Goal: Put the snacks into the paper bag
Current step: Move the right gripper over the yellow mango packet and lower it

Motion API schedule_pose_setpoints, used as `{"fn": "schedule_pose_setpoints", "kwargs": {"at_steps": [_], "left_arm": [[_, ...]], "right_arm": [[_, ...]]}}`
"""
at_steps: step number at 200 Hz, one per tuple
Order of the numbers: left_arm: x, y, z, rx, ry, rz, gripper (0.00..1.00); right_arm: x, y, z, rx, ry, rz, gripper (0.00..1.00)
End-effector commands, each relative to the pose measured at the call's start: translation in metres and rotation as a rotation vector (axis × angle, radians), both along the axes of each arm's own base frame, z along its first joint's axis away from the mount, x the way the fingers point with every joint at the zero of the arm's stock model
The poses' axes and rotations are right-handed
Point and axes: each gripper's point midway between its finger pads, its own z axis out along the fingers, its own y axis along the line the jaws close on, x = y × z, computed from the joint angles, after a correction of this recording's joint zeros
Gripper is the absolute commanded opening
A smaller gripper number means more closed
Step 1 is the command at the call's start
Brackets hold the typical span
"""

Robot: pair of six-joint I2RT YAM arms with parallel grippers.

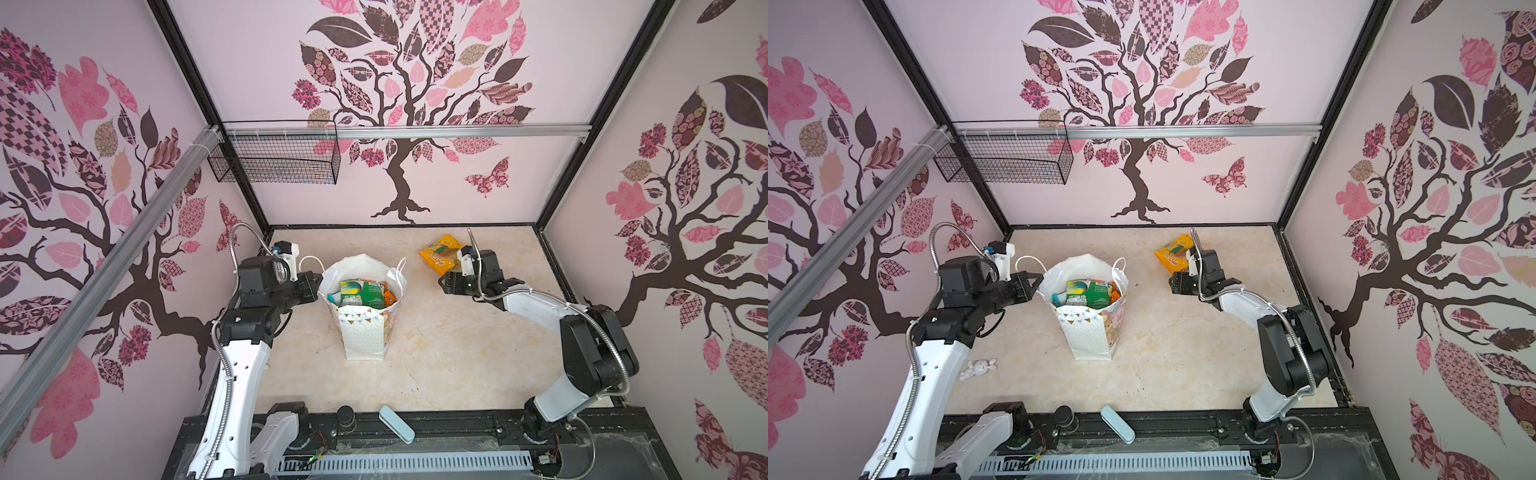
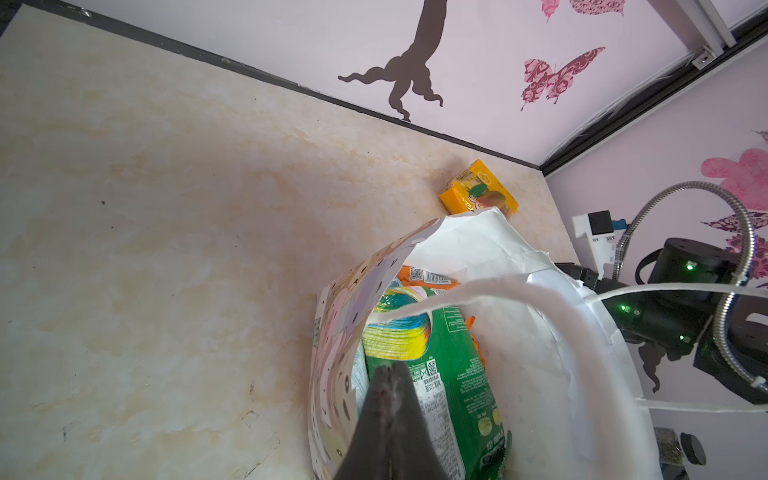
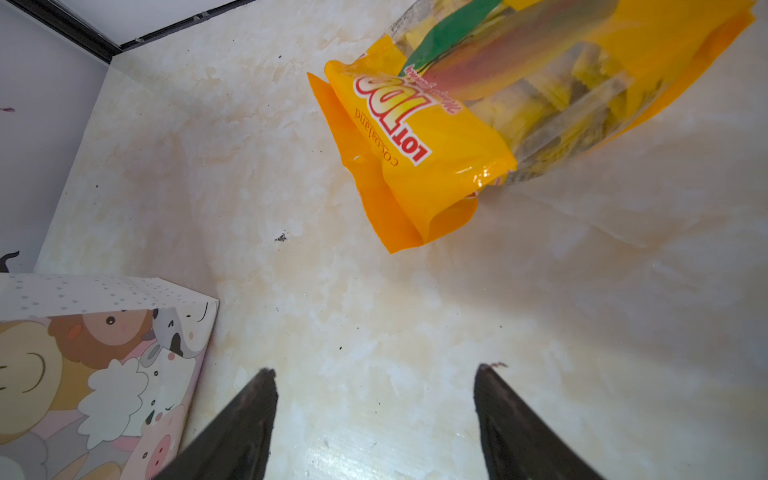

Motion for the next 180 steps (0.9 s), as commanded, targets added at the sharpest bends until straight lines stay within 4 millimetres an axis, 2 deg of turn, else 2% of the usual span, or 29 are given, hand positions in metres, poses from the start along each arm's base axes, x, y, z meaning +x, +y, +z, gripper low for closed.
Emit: {"fn": "schedule_pose_setpoints", "kwargs": {"at_steps": [1, 25, 103, 180], "left_arm": [[0.003, 0.0, -0.004, 0.011, -0.012, -0.013, 0.05], [0.001, 0.002, -0.006, 0.015, -0.016, -0.004, 0.04], [0.0, 0.0, -0.005, -0.002, -0.024, -0.007, 0.04], [-0.002, 0.002, -0.004, 0.01, -0.034, 0.002, 0.04]], "right_arm": [[0.012, -0.001, -0.003, -0.034, -0.015, 0.008, 0.78], [0.015, 0.006, -0.006, -0.012, -0.023, 0.038, 0.78], [0.029, 0.009, -0.021, -0.032, -0.007, 0.039, 0.76], [0.062, 0.009, -0.026, -0.017, -0.005, -0.061, 0.69]]}}
